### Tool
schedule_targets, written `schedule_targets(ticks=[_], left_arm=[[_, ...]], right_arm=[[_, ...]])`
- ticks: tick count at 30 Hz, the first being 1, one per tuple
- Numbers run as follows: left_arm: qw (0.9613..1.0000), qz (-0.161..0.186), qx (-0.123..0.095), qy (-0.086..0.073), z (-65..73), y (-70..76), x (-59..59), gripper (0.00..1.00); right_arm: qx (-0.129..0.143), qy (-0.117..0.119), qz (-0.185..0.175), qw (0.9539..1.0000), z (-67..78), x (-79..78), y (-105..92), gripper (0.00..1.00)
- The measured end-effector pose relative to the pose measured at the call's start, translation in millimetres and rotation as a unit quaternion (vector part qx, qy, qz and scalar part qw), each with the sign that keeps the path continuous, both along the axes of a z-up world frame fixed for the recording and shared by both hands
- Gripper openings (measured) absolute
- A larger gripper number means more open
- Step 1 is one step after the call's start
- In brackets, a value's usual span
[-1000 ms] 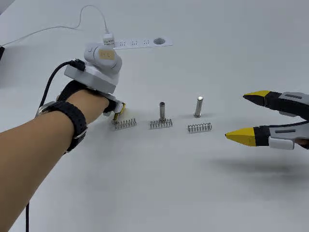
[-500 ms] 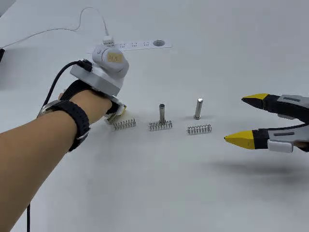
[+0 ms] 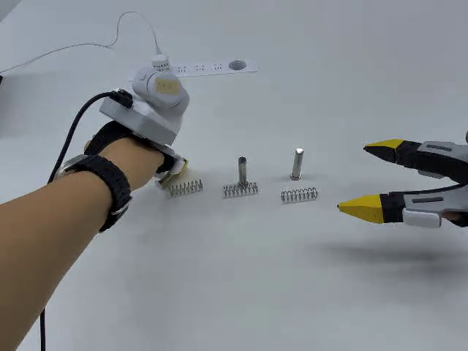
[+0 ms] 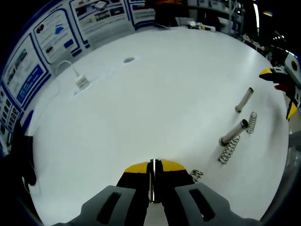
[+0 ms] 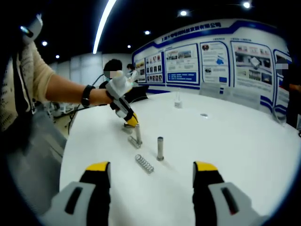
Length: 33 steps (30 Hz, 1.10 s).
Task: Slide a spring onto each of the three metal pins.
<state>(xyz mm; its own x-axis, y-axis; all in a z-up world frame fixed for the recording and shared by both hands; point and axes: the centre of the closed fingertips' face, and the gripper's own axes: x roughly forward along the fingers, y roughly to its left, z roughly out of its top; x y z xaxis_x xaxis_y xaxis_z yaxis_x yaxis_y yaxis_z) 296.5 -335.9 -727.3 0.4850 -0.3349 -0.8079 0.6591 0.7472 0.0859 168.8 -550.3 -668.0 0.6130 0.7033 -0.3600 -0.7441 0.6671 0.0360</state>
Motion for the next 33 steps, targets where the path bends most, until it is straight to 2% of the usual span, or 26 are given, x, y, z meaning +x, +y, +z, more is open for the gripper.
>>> schedule_targets(ticks=[7,20,33], left_arm=[[0.9993,0.007,-0.037,-0.009,16.6,0.5,-6.0,0.07],[0.9971,0.011,-0.072,-0.021,30.7,-3.8,-15.8,0.07],[0.9949,0.013,-0.097,-0.028,35.1,-2.6,-31.5,0.07]], right_arm=[[-0.002,0.002,0.005,1.0000,-0.6,0.2,3.6,0.73],[-0.004,0.001,0.009,0.9999,-0.2,-0.7,6.0,0.73],[-0.006,0.003,0.011,0.9999,-1.0,-1.6,7.1,0.73]])
